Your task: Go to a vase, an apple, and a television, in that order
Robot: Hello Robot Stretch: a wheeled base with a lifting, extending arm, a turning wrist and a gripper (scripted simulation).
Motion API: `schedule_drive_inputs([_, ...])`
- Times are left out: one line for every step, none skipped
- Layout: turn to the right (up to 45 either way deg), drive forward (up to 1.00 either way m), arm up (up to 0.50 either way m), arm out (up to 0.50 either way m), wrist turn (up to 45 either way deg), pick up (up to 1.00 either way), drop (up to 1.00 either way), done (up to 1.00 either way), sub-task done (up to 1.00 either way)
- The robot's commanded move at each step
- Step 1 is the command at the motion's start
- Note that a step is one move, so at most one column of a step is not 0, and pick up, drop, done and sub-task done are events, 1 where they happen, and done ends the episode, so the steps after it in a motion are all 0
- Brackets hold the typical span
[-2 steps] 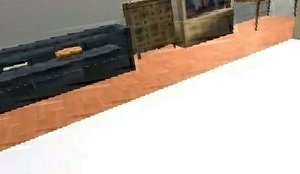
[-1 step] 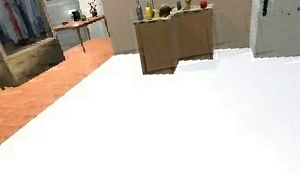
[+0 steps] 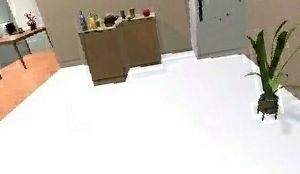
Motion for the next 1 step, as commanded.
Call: schedule_drive_inputs([0.0,1.00,0.00,0.00,0.0,0.00,0.00,0.00,0.00])
